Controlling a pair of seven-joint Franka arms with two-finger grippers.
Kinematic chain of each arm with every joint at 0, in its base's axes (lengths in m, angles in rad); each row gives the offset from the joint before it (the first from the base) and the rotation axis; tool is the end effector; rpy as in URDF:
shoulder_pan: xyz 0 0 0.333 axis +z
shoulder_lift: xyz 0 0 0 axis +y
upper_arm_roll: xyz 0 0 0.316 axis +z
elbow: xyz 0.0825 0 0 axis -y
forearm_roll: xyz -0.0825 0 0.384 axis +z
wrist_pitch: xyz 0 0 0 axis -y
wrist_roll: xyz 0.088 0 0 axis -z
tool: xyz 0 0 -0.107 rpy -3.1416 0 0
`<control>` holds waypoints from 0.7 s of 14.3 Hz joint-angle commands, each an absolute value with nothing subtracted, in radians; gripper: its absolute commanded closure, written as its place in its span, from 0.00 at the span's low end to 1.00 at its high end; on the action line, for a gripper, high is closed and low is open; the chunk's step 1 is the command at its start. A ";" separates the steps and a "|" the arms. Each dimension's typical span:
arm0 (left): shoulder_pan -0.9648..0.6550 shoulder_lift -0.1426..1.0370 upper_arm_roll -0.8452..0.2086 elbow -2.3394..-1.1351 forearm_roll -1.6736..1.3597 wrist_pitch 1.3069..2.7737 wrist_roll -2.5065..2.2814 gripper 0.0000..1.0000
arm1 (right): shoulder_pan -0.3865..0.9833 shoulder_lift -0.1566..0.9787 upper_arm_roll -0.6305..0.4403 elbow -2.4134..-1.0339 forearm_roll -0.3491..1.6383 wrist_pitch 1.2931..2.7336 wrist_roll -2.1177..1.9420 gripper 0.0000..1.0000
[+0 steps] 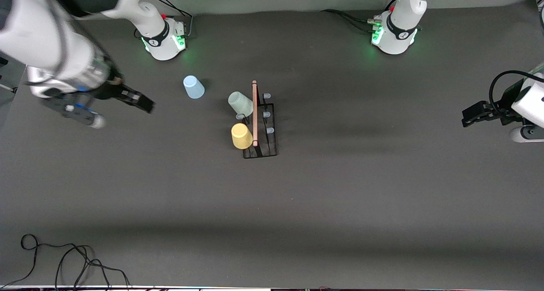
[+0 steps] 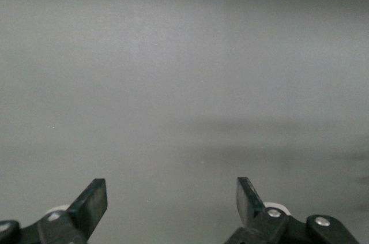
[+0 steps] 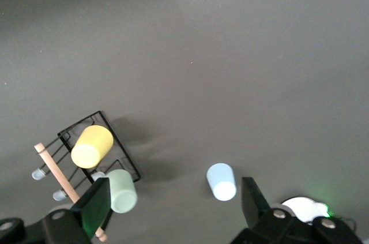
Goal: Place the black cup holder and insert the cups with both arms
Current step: 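Release the yellow cup and withdraw the right gripper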
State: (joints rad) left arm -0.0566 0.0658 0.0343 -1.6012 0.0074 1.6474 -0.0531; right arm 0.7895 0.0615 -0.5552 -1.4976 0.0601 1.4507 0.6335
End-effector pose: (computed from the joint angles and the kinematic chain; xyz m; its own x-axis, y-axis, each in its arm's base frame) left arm 0.5790 -0.0128 0.5794 0.9994 0.0302 -0.0190 0.0300 -0.9995 -0.0106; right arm 0.5389 0.1459 0.6194 0.9178 -0.3853 -0.0962 -0.3836 -0.9228 0.0363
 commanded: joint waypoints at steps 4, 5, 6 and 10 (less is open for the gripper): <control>-0.071 0.072 0.038 -1.592 0.017 1.649 -0.058 0.00 | 0.269 -0.035 -0.189 -1.557 0.026 1.451 0.225 0.00; -0.071 0.074 0.037 -1.592 0.017 1.649 -0.058 0.00 | 0.170 -0.035 -0.125 -1.555 0.026 1.450 0.159 0.00; -0.069 0.074 0.038 -1.592 0.017 1.649 -0.057 0.00 | 0.087 -0.035 -0.080 -1.552 0.026 1.451 0.099 0.00; -0.069 0.072 0.038 -1.592 0.017 1.661 -0.055 0.00 | 0.026 -0.031 -0.096 -1.546 0.021 1.463 -0.072 0.00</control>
State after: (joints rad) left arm -0.0596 0.0689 0.0335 -1.6012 0.0074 1.6561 -0.0533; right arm 0.0267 -0.0215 -0.0964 -1.5402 0.0452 1.4512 -0.0184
